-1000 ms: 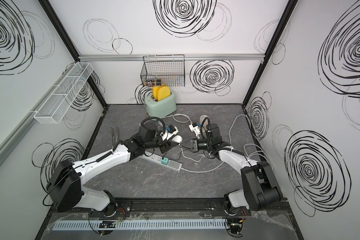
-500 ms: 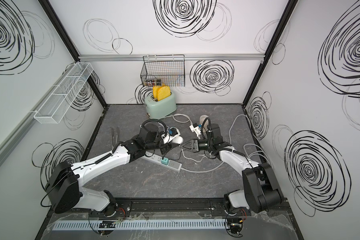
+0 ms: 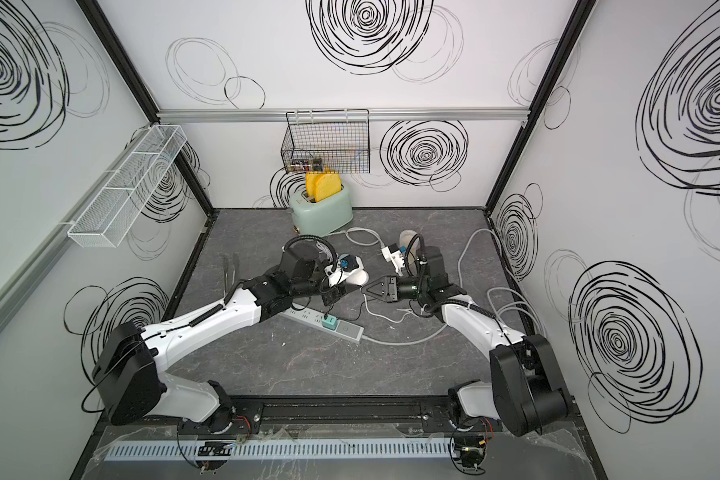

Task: Charge the bluetooth headset
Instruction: Insert the charging cable into the bluetooth headset.

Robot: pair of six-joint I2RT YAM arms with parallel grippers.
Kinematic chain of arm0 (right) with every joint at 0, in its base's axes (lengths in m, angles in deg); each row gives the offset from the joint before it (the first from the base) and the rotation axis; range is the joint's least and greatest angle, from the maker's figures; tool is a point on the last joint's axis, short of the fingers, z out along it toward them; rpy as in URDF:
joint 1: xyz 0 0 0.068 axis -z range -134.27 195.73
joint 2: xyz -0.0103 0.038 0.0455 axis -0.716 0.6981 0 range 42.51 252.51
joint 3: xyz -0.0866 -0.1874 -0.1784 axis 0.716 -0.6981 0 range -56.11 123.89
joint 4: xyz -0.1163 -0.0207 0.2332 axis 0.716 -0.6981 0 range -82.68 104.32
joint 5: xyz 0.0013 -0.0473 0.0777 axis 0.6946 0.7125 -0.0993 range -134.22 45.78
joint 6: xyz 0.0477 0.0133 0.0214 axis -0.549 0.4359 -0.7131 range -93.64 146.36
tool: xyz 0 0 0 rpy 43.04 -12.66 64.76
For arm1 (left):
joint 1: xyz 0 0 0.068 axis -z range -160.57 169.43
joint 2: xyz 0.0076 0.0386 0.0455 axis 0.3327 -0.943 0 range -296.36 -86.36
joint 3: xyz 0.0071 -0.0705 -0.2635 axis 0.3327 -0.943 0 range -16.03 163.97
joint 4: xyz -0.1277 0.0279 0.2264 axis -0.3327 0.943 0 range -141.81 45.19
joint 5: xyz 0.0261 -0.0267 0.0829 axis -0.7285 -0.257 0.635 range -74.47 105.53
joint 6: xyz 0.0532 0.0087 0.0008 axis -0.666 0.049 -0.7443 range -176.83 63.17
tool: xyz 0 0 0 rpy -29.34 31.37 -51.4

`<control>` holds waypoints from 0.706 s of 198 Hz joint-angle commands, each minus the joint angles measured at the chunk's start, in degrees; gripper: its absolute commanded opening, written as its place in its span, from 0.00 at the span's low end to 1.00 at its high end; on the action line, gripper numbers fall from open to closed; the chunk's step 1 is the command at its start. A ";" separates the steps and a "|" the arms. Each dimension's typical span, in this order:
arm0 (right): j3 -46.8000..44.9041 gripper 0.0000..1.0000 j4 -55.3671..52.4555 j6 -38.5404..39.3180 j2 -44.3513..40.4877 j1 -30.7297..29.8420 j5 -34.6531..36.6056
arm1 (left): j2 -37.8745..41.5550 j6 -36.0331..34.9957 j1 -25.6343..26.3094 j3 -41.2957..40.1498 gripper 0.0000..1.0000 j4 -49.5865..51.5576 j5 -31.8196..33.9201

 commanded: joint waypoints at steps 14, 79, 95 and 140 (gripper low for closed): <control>3.70 0.00 11.16 -1.15 0.30 1.82 8.25 | -2.26 -3.86 8.15 0.70 0.19 11.14 -16.75; 6.45 0.00 11.42 -1.52 2.14 4.27 9.54 | -3.89 -6.09 9.03 2.48 0.18 16.09 -20.87; 6.84 0.00 11.70 -1.73 2.80 4.52 10.09 | -4.34 -5.74 9.13 2.70 0.18 16.23 -20.32; 5.30 0.00 12.15 -1.58 3.09 4.39 6.61 | -3.62 5.41 4.43 2.97 0.20 7.59 -10.35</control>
